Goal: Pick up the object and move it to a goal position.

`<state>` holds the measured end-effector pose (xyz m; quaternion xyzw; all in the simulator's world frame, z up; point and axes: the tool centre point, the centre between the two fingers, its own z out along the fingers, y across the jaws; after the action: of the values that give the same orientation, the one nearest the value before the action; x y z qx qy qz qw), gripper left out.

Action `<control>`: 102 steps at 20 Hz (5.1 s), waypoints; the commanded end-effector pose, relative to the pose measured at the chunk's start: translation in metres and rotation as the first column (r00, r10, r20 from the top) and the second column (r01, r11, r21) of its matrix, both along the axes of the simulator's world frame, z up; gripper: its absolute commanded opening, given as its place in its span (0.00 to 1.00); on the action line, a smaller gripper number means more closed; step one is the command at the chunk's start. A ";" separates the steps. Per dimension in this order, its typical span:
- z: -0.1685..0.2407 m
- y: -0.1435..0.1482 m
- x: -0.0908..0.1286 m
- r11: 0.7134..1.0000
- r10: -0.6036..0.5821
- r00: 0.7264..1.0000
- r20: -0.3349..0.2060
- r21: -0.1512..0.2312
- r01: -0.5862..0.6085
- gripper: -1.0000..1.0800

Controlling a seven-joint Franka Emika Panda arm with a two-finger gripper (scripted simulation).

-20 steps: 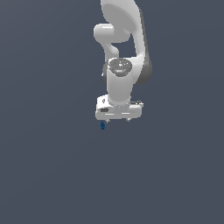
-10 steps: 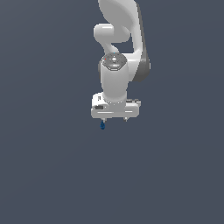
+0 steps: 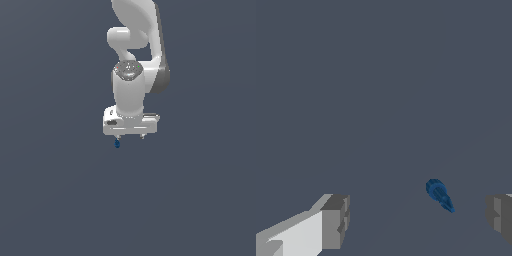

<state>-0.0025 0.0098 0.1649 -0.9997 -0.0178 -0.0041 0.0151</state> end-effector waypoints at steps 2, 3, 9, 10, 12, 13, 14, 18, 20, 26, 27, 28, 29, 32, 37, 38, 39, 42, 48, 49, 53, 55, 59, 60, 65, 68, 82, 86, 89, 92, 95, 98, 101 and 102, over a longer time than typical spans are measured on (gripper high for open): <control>-0.004 -0.004 -0.002 0.999 0.032 1.000 0.000 -0.003 -0.032 0.96; -0.006 -0.006 -0.003 0.999 0.044 0.999 0.001 -0.004 -0.044 0.96; -0.018 -0.018 -0.011 0.990 0.142 0.990 0.001 -0.011 -0.142 0.96; -0.021 -0.021 -0.013 0.987 0.163 0.987 0.001 -0.013 -0.163 0.96; -0.026 -0.026 -0.016 0.978 0.207 0.978 0.001 -0.016 -0.207 0.96; -0.029 -0.028 -0.018 0.973 0.230 0.973 0.000 -0.017 -0.230 0.96; -0.032 -0.031 -0.020 0.967 0.253 0.967 0.000 -0.019 -0.253 0.96; -0.043 -0.041 -0.029 0.939 0.344 0.939 -0.002 -0.023 -0.344 0.96; -0.048 -0.046 -0.033 0.921 0.389 0.921 -0.003 -0.025 -0.388 0.96; -0.061 -0.058 -0.045 0.869 0.494 0.869 -0.005 -0.029 -0.494 0.96; -0.063 -0.059 -0.046 0.861 0.507 0.862 -0.006 -0.029 -0.507 0.96; -0.064 -0.060 -0.048 0.854 0.520 0.854 -0.006 -0.029 -0.520 0.96; -0.066 -0.061 -0.049 0.847 0.531 0.848 -0.006 -0.030 -0.531 0.96; -0.069 -0.064 -0.052 0.830 0.557 0.830 -0.007 -0.030 -0.557 0.96; -0.072 -0.067 -0.055 0.814 0.580 0.815 -0.008 -0.030 -0.580 0.96; -0.072 -0.067 -0.055 0.813 0.581 0.814 -0.008 -0.030 -0.581 0.96; -0.072 -0.067 -0.055 0.813 0.582 0.813 -0.008 -0.030 -0.582 0.96; -0.073 -0.067 -0.055 0.815 0.578 0.816 -0.008 -0.030 -0.578 0.96; -0.093 -0.067 -0.056 0.814 0.580 0.815 -0.008 -0.030 -0.580 0.96; -0.099 -0.066 -0.056 0.814 0.581 0.814 -0.008 -0.030 -0.581 0.96; -0.116 -0.066 -0.056 0.813 0.582 0.813 -0.008 -0.030 -0.582 0.96; -0.120 -0.067 -0.056 0.813 0.582 0.813 -0.008 -0.030 -0.582 0.96; -0.122 -0.067 -0.056 0.813 0.582 0.813 -0.008 -0.030 -0.582 0.00; -0.122 -0.067 -0.056 0.813 0.582 0.813 -0.008 -0.030 -0.582 0.00; -0.122 -0.067 -0.056 0.813 0.582 0.813 -0.008 -0.030 -0.582 0.00; -0.122 -0.067 -0.056 0.813 0.582 0.813 -0.008 -0.030 -0.582 0.00; -0.073 -0.088 -0.052 0.813 0.582 0.813 -0.008 -0.031 -0.582 0.00; -0.039 -0.102 -0.050 0.812 0.582 0.813 -0.007 -0.030 -0.582 0.00; -0.008 -0.115 -0.048 0.812 0.583 0.813 -0.007 -0.030 -0.583 0.00; 0.024 -0.129 -0.046 0.812 0.583 0.813 -0.006 -0.029 -0.583 0.00; 0.056 -0.142 -0.043 0.812 0.583 0.812 -0.006 -0.029 -0.583 0.00; 0.087 -0.155 -0.041 0.812 0.583 0.812 -0.006 -0.029 -0.583 0.00; 0.117 -0.169 -0.038 0.812 0.583 0.812 -0.006 -0.029 -0.583 0.00; 0.127 -0.173 -0.037 0.812 0.583 0.812 -0.006 -0.029 -0.583 0.00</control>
<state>-0.0403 -0.1566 0.2765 -0.9464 -0.3229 -0.0009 0.0006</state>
